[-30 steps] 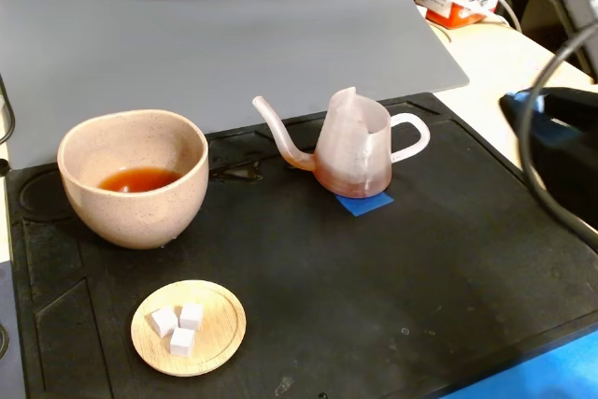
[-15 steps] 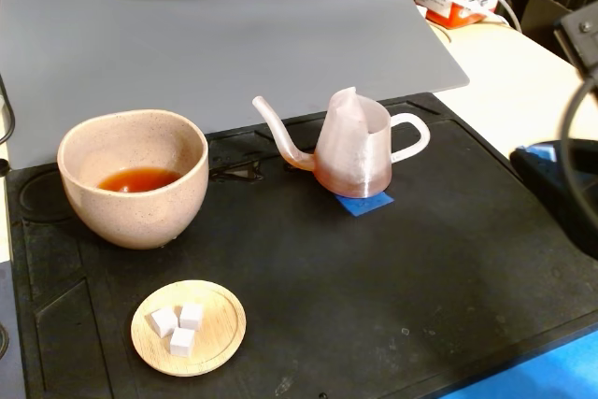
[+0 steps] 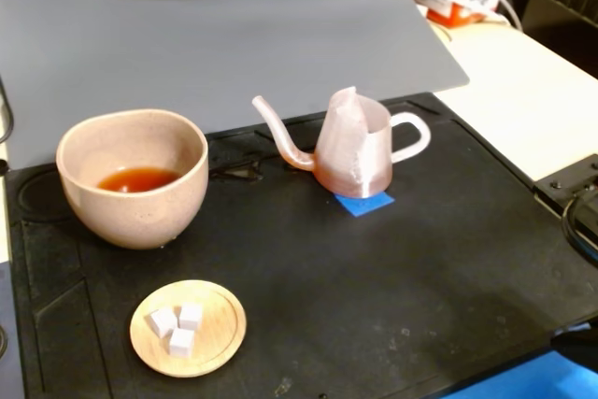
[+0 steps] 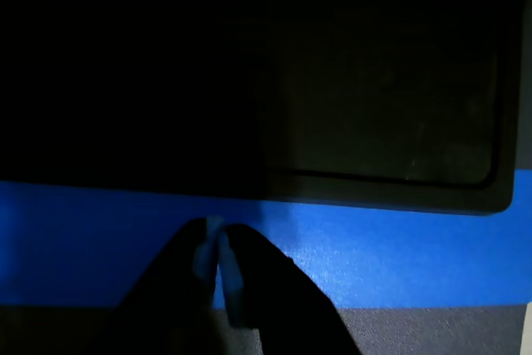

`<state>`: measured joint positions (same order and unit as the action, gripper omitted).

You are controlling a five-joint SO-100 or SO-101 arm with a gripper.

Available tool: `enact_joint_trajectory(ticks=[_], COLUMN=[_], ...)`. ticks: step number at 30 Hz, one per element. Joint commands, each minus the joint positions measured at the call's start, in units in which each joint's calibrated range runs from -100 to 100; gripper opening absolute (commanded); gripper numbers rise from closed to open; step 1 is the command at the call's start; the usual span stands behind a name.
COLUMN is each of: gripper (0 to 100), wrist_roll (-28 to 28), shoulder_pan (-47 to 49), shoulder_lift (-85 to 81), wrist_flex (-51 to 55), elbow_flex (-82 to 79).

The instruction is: Pick up a kettle and pour liquid into a cup.

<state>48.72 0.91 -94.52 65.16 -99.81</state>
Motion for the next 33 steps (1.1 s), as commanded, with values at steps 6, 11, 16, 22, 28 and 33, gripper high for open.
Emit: enact_joint_trajectory(ticks=[6,11,16,22,28,33], gripper=[0,0,0,0,0,0], wrist_roll=[0.17,-0.15,-0.25,-0.25,-0.25,-0.25], shoulder_pan=[-0.03,-0.49,-0.34,-0.34,-0.34,-0.34], shoulder_lift=[-0.1,-0.1,-0.1,-0.1,-0.1,-0.1], wrist_flex=[8.46,8.46,8.46,8.46,8.46,8.46], elbow_flex=[-0.19,-0.19,-0.19,-0.19,-0.19,-0.19])
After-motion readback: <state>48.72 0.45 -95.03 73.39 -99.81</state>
